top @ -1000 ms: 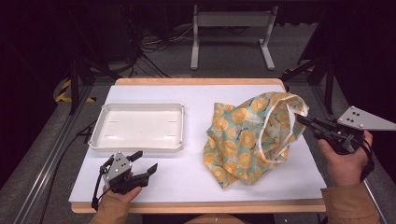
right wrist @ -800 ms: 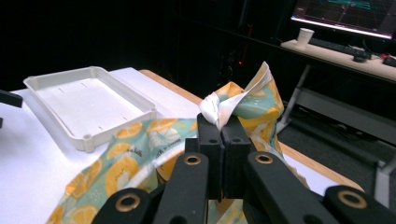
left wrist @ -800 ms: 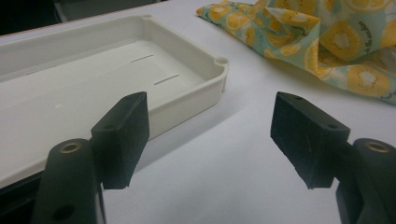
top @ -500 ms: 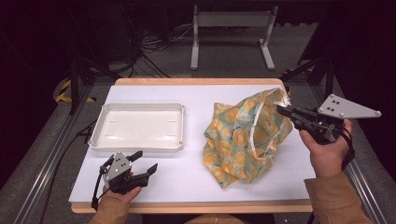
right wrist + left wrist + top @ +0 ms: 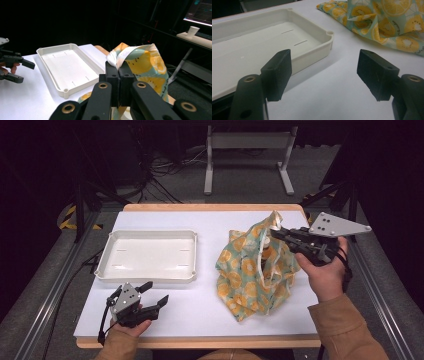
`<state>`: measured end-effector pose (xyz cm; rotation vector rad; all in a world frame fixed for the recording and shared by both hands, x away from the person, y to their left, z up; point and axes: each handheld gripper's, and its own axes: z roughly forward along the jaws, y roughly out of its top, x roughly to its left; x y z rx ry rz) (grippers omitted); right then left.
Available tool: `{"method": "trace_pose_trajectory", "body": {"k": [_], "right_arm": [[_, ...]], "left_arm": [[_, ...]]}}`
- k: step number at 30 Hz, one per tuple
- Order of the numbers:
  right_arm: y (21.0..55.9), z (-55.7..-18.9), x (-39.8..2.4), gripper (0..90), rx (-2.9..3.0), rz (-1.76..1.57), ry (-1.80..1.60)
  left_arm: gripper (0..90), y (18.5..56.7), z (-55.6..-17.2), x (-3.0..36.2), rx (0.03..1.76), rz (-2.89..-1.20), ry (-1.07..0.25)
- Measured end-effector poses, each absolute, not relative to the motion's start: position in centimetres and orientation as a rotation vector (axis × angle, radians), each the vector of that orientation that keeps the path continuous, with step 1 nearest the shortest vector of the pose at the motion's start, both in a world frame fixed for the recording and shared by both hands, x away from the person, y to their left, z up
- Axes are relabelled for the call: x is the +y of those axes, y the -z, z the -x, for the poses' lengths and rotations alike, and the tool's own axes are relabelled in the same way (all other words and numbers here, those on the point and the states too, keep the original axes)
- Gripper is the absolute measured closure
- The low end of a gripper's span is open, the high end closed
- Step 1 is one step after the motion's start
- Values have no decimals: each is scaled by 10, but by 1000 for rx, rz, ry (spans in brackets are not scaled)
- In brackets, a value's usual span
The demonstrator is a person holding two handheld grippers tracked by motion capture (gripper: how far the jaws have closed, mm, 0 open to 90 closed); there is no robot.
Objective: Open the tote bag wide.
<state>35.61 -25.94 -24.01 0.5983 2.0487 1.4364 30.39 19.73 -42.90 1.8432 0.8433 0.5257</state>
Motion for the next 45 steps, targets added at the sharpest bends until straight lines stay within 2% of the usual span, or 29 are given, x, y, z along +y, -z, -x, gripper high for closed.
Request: {"method": "trace_pose_trajectory", "body": {"k": [17, 32, 45], "right_arm": [[245, -381, -204, 894, 2152, -530, -1424], [258, -390, -183, 888, 2199, -513, -1420], [295, -397, -171, 884, 2275, -564, -1372]], "left_arm": [[290, 428, -303, 198, 839, -1837, -520], [289, 429, -305, 197, 838, -1847, -517], [288, 429, -305, 197, 839, -1846, -517]]}}
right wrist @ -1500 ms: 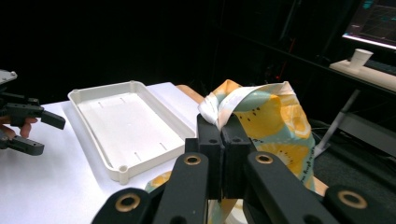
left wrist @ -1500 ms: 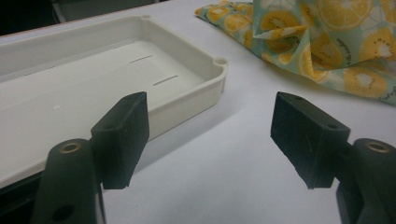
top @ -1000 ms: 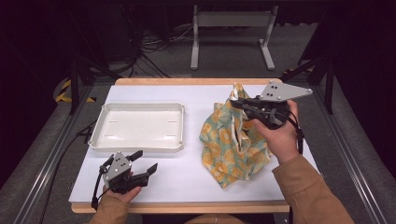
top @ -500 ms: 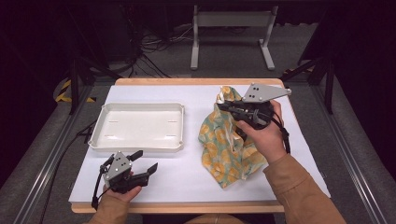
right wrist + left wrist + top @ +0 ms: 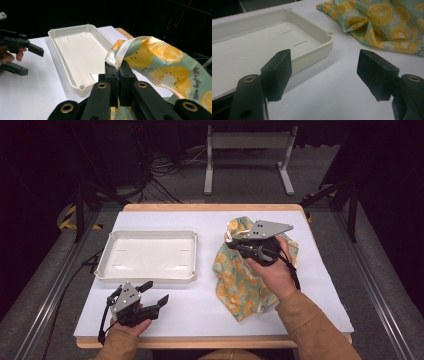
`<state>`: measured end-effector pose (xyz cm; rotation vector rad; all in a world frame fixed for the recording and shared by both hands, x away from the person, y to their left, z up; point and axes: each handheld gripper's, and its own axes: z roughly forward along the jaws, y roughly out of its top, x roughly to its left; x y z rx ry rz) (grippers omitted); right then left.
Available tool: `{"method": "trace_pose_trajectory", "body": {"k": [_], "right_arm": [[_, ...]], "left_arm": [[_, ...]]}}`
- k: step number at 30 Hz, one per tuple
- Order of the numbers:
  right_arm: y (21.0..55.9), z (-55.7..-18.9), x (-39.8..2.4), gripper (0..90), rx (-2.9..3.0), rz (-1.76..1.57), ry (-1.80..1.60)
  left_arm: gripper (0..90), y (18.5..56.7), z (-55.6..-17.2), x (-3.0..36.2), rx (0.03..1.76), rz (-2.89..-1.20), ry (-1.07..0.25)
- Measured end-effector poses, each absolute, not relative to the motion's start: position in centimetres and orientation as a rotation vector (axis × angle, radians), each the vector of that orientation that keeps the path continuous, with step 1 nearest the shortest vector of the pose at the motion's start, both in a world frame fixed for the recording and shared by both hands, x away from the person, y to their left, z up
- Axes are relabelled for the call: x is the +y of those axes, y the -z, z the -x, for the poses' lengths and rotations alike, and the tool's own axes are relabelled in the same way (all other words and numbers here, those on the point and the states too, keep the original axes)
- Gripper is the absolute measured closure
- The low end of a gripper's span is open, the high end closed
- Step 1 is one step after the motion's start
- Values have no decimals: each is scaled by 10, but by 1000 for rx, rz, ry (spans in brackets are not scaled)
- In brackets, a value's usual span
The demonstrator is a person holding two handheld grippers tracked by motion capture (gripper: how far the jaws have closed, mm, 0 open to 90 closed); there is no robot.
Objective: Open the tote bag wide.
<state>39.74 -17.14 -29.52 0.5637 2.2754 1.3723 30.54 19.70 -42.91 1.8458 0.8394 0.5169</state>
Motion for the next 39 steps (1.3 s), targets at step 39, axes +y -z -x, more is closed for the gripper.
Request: {"method": "trace_pose_trajectory", "body": {"k": [39], "right_arm": [[363, -392, -169, 869, 2372, -719, -1265]], "left_arm": [[285, 430, -307, 196, 842, -1850, -512]]}}
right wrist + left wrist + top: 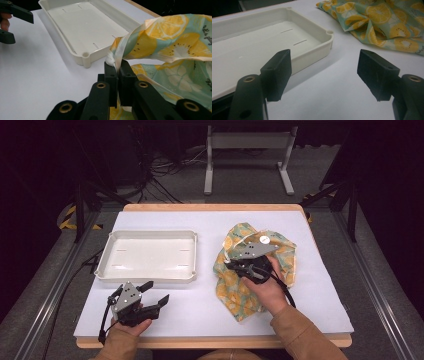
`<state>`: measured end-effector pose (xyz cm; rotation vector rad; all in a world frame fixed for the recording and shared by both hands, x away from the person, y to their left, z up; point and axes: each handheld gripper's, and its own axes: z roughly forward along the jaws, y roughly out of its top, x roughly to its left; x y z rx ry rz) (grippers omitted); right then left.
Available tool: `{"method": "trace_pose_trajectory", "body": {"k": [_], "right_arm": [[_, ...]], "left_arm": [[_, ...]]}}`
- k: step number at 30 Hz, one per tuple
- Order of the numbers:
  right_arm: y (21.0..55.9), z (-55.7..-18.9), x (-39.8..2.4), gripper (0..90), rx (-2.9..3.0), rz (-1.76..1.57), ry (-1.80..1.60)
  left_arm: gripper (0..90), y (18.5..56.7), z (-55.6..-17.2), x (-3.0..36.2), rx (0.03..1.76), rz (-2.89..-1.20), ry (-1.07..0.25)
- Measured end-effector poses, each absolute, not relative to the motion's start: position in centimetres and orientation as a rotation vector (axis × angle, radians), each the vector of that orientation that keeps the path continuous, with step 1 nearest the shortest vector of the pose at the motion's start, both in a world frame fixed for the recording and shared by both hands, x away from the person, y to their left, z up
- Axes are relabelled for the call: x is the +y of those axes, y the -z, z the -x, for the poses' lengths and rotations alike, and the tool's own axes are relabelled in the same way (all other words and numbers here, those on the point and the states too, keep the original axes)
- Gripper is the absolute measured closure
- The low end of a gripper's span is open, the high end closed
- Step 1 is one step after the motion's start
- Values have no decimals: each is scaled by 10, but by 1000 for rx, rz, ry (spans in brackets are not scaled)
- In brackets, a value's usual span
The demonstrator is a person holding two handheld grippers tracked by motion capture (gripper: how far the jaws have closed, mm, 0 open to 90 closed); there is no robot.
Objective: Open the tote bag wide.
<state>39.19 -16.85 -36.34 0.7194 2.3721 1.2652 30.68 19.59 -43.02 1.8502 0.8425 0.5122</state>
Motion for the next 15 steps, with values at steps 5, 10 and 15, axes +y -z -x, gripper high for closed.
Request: {"method": "trace_pose_trajectory", "body": {"k": [5, 10, 15], "right_arm": [[359, -389, -174, 792, 2344, -735, -1273], [351, -383, -182, 550, 2301, -723, -1344], [347, -377, -188, 456, 2258, -708, -1367]], "left_arm": [[285, 430, -307, 196, 845, -1849, -512], [285, 430, -307, 196, 841, -1856, -517], [284, 431, -307, 195, 844, -1855, -513]]}}
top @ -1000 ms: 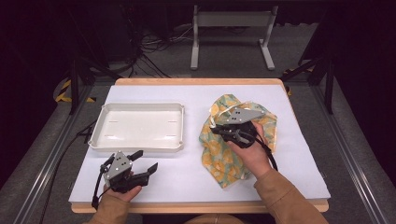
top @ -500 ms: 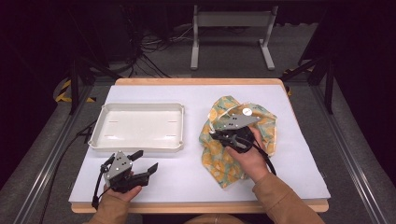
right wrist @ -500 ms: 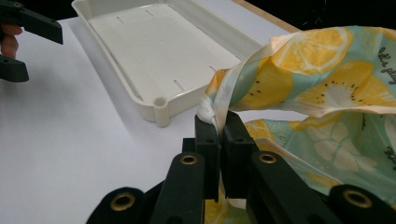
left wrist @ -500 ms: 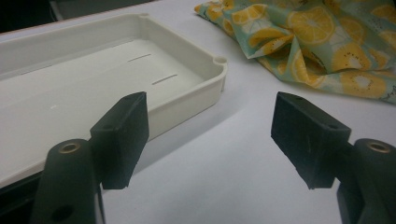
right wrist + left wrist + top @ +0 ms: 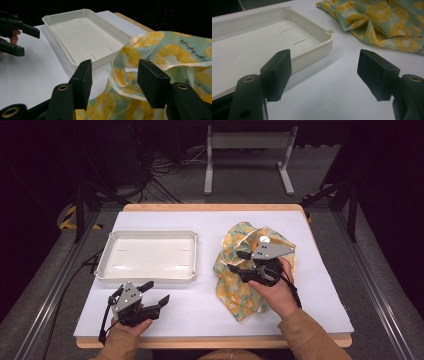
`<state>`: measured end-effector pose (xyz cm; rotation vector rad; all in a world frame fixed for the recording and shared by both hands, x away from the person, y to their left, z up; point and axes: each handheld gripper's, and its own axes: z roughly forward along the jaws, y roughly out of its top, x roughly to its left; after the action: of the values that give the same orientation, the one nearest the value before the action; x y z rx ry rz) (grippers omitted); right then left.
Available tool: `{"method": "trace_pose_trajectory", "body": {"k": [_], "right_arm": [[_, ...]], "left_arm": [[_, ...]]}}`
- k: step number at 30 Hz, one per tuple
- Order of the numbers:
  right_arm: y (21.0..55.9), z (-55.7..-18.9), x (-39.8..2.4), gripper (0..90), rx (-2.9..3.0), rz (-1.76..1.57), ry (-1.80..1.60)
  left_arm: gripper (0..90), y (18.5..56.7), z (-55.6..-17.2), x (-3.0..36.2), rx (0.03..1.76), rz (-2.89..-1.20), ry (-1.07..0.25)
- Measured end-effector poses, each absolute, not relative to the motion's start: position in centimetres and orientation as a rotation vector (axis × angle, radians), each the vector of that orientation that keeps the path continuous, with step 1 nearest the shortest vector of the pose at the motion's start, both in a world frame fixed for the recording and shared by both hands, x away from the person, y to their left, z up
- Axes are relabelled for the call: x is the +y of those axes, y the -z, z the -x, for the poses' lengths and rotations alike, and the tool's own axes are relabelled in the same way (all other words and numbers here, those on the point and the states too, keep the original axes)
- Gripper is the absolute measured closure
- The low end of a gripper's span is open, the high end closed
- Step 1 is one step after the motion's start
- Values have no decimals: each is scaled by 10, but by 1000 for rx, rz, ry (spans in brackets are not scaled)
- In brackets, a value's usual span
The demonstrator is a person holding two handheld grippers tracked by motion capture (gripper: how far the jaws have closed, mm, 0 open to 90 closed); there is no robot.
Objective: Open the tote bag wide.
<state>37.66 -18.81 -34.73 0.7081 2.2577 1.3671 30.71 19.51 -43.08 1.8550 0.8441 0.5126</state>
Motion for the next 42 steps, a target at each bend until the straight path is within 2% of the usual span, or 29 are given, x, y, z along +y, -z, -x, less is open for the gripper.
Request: {"method": "trace_pose_trajectory", "body": {"k": [7, 16, 21, 25, 27, 28, 31, 36, 42], "right_arm": [[331, -365, -210, 431, 2156, -720, -1443], [312, -353, -269, 437, 2021, -813, -1467], [314, -350, -289, 438, 1984, -865, -1452], [319, -349, -304, 436, 1963, -913, -1436], [323, -349, -310, 432, 1959, -925, -1422], [326, -349, -313, 430, 1954, -931, -1411], [335, -348, -320, 429, 1942, -959, -1395], [345, -351, -326, 429, 1961, -992, -1368], [346, -352, -332, 428, 1950, -1002, -1363]], "left_arm": [[283, 431, -308, 194, 845, -1858, -507], [254, 423, -309, 180, 815, -1885, -431], [211, 411, -312, 167, 792, -1905, -343], [189, 405, -313, 156, 773, -1912, -383], [209, 401, -316, 150, 735, -1952, -369], [248, 400, -317, 146, 718, -1975, -361], [242, 394, -322, 136, 687, -2000, -297], [223, 384, -330, 121, 677, -1961, -342], [250, 373, -345, 104, 679, -1924, -352]]}}
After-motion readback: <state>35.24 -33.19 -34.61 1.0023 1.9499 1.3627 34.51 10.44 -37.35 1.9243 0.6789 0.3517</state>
